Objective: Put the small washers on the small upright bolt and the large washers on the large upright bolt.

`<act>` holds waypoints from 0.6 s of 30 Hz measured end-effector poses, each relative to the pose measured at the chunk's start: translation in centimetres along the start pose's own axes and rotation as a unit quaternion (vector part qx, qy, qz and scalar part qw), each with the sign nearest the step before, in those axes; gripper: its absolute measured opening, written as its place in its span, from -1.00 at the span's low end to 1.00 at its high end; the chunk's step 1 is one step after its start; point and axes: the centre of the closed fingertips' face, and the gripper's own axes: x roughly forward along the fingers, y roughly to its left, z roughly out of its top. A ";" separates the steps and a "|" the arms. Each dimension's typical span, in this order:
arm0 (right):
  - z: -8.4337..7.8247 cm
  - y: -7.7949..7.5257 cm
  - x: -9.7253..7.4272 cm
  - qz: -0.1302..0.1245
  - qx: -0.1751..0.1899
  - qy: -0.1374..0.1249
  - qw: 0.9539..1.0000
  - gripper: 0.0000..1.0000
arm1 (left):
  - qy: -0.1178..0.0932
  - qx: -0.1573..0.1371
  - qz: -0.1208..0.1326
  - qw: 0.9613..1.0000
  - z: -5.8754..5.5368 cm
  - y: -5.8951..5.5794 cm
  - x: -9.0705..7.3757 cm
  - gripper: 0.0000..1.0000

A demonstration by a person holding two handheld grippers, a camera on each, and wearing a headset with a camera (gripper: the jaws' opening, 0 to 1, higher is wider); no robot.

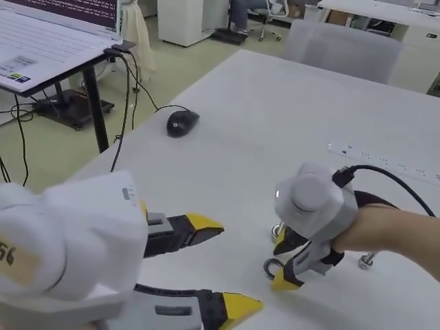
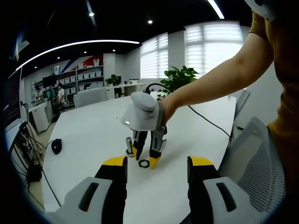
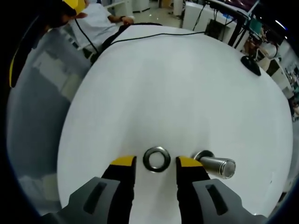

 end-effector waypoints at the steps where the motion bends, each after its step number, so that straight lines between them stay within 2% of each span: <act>1: 0.0 0.0 0.0 0.000 -0.001 0.001 1.000 -0.30 | -0.001 0.000 0.001 1.000 0.0 0.0 0.0 0.01; 7: -0.2 0.4 0.0 0.001 -0.019 0.015 1.000 -0.42 | -0.004 -0.003 0.008 1.000 0.0 0.2 -0.3 0.01; 18: -0.2 0.4 -0.1 0.000 -0.021 0.032 0.999 -0.53 | -0.007 -0.004 0.005 1.000 0.1 -0.5 -0.2 0.01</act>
